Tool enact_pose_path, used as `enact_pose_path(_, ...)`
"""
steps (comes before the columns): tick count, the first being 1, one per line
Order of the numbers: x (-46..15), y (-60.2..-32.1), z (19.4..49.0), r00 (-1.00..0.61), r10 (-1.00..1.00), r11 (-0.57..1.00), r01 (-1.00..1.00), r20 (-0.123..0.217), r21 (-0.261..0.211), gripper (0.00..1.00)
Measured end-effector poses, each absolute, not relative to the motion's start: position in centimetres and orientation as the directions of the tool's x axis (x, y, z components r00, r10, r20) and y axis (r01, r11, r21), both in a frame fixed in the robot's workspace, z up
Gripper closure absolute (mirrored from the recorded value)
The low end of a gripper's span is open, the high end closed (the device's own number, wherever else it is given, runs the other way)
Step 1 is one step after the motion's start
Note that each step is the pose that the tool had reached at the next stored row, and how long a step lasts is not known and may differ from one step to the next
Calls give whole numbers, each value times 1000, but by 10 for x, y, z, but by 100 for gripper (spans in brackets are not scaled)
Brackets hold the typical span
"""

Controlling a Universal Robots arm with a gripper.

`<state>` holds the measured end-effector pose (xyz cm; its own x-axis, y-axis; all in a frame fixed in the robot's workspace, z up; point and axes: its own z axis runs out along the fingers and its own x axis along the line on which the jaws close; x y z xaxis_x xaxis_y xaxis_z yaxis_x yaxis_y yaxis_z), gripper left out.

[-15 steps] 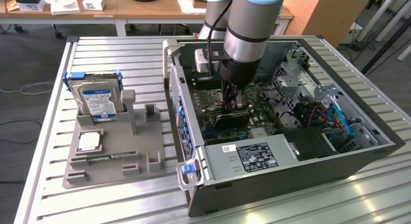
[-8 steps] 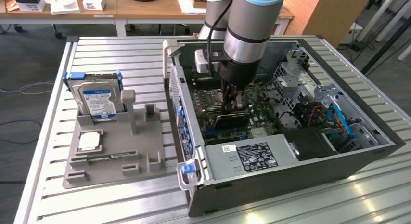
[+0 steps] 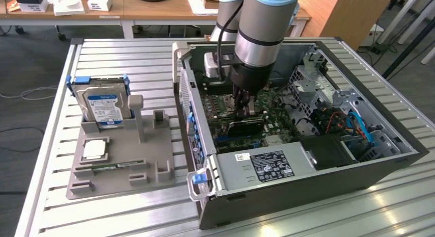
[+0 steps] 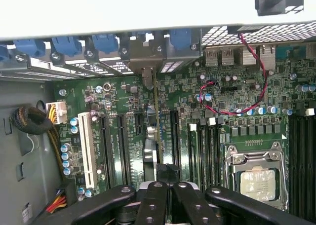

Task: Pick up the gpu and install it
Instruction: 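Press down on the gpu until it lock into place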

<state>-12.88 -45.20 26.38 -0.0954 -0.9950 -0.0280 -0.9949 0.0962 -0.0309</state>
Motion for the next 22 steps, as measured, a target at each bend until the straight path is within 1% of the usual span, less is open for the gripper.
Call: enact_pose_path(22,-134,-452,262,-95,-995,96,-995,-29,-35,89)
